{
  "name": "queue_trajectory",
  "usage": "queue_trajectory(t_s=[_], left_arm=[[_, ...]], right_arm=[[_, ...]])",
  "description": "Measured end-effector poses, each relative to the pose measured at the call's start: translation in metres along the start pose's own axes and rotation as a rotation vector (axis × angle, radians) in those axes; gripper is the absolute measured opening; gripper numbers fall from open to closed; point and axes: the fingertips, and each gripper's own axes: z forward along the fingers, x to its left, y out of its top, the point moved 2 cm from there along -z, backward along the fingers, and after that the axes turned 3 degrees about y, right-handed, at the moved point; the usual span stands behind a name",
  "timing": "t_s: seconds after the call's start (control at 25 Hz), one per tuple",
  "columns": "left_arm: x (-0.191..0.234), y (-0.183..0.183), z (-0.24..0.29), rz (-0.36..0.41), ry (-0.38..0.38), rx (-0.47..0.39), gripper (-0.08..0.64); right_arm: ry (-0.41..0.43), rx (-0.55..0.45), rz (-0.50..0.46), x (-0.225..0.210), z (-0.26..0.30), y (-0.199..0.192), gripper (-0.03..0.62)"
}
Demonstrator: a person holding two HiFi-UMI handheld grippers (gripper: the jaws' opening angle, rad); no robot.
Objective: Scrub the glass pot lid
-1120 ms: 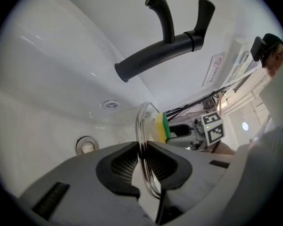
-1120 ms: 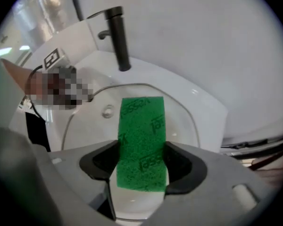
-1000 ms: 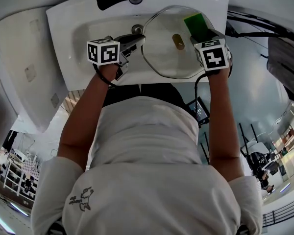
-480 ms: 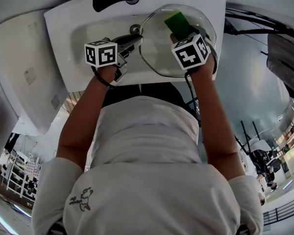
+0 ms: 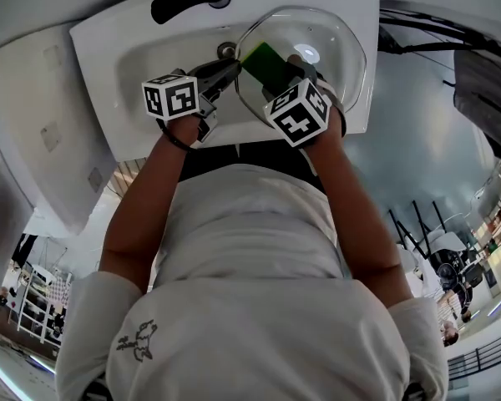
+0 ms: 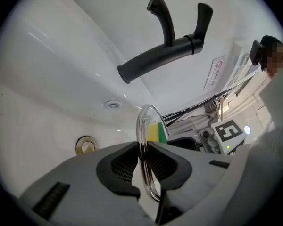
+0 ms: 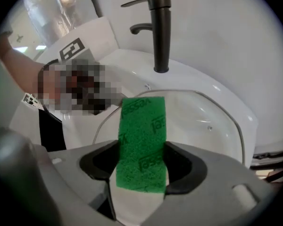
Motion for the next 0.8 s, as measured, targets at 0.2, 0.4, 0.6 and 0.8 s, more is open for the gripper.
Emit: queue_trajectory(t_s=[0.2, 0.4, 0.6, 0.8], left_arm=[[-0.002, 0.001, 0.001, 0.015, -0.004, 0.011, 0.058], [0.001, -0.001, 0.0, 0.023, -0.004, 0.02, 0.06], [0.002, 0.002, 0.0, -0.001, -0.002, 0.012, 0.058], [0.001, 0.005, -0.001, -0.036, -0.002, -0.027, 0.057]], right_arm=[[-0.079, -0.028, 0.204, -0.041, -0.035, -0.046, 0.295], [-0.213, -0.025, 0.406, -0.094, -0.06, -0.099, 0.295], [-0.222, -0.002, 0.376, -0.08, -0.041, -0.089, 0.295], [-0.163, -0.033, 0.294, -0.036, -0.019, -0.06, 0.293]])
